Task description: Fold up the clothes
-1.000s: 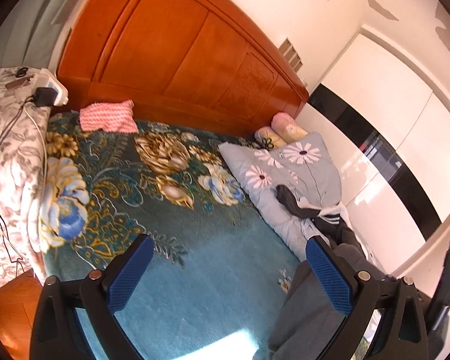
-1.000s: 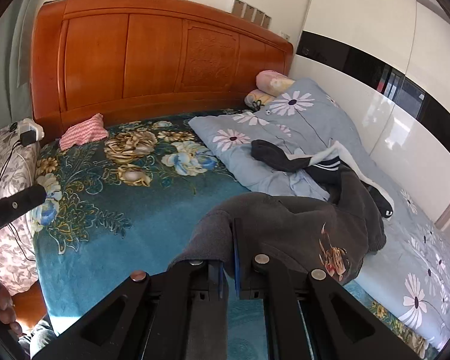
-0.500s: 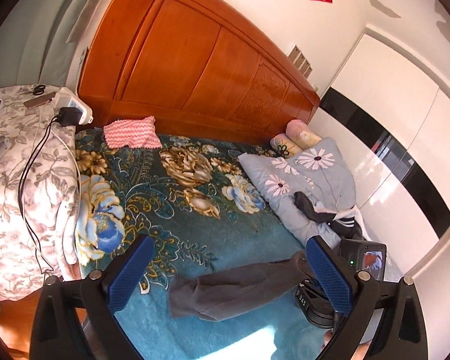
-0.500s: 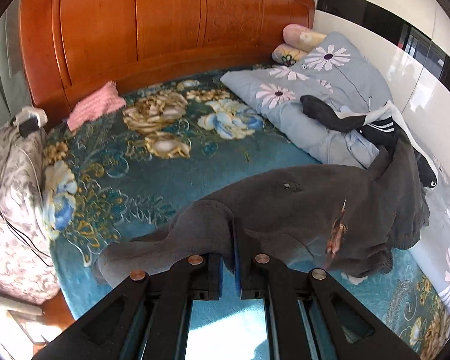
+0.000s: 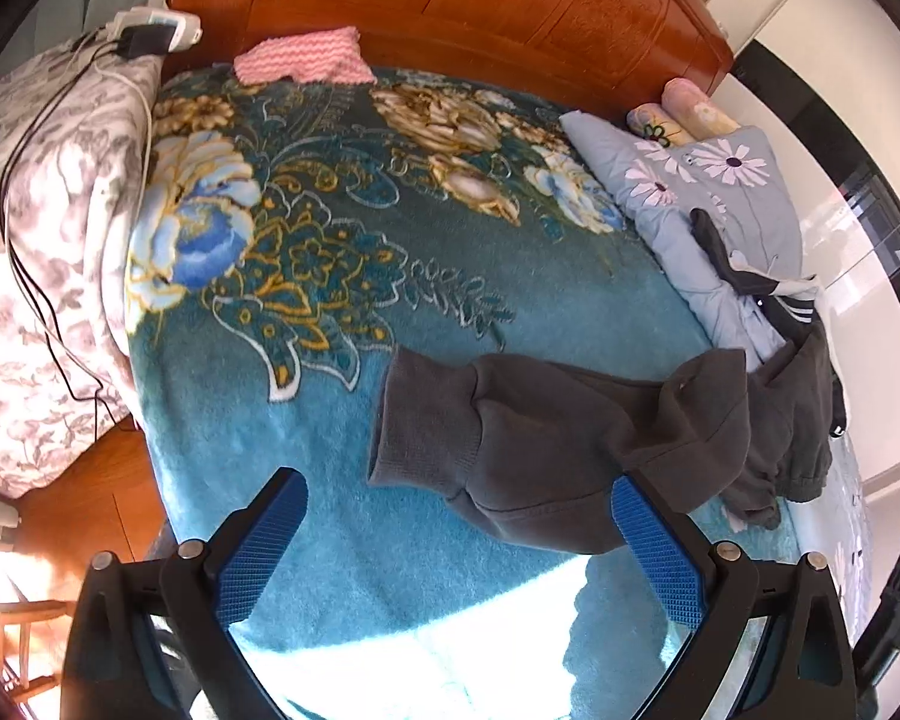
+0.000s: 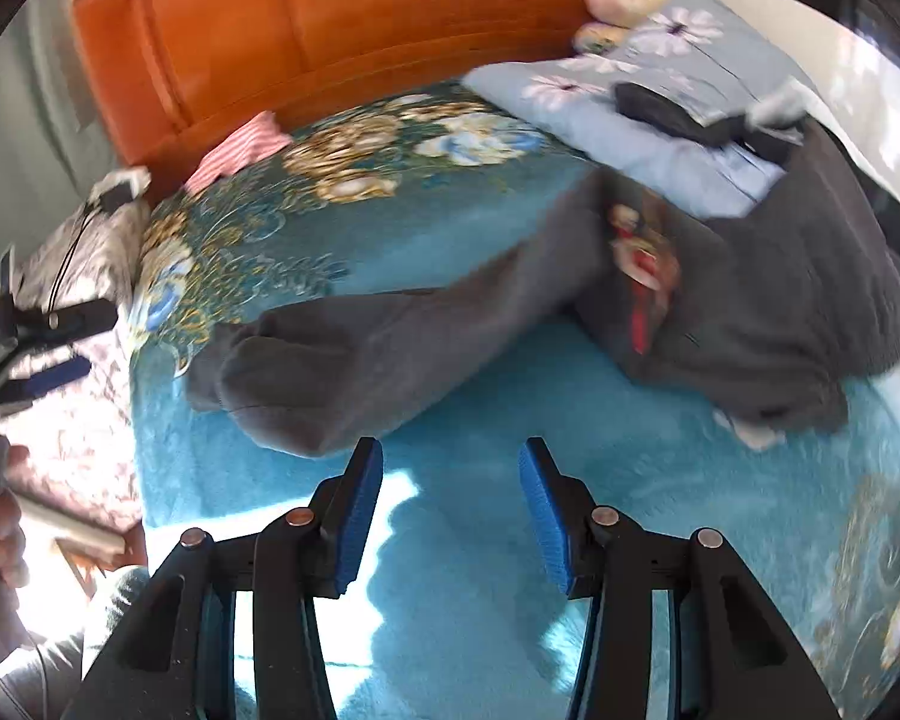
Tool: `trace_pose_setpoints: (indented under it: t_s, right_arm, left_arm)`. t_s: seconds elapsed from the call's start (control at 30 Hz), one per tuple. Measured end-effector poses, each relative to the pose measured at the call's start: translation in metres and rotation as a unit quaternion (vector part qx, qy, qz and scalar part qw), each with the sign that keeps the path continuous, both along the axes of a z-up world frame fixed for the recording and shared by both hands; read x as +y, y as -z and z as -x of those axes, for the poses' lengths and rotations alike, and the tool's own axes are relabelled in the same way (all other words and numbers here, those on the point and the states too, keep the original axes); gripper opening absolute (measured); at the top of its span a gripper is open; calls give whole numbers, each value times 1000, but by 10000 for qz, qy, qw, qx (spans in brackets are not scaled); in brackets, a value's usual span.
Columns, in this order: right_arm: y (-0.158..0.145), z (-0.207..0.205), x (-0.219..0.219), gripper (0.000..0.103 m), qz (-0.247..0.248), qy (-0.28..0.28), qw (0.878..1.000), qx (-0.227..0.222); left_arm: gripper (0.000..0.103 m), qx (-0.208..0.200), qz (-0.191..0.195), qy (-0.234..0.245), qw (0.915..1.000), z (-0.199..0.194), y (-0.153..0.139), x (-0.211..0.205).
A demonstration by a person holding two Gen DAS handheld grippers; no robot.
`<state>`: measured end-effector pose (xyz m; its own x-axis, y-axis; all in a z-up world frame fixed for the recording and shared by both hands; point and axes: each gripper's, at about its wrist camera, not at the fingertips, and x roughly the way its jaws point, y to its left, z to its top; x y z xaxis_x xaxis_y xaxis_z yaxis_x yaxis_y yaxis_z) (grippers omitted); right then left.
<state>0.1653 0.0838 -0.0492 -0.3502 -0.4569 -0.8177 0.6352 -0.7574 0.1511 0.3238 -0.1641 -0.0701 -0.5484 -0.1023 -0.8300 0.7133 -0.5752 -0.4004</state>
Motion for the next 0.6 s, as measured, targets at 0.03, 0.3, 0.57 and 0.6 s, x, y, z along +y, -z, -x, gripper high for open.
trace_pose_setpoints:
  t_s: [0.03,0.3,0.57,0.6]
  right_arm:
    - [5,11,24,49,198,420,9988,-140]
    - [81,102,196,55,2222,4215,8633,-1665]
    - [109,167,204,58,3012,5233,7742,-1900]
    - [108,174,201,59,3028,5284,7712,-1852]
  left_arm:
    - [102,-64,-159,22,9999,5,11,2]
    - [102,374,-1924,-497,9793,27,76,4]
    - [102,385,-1718,-816,9810,54,75,5]
    - [102,403,-1740,-846,9803,55,75,4]
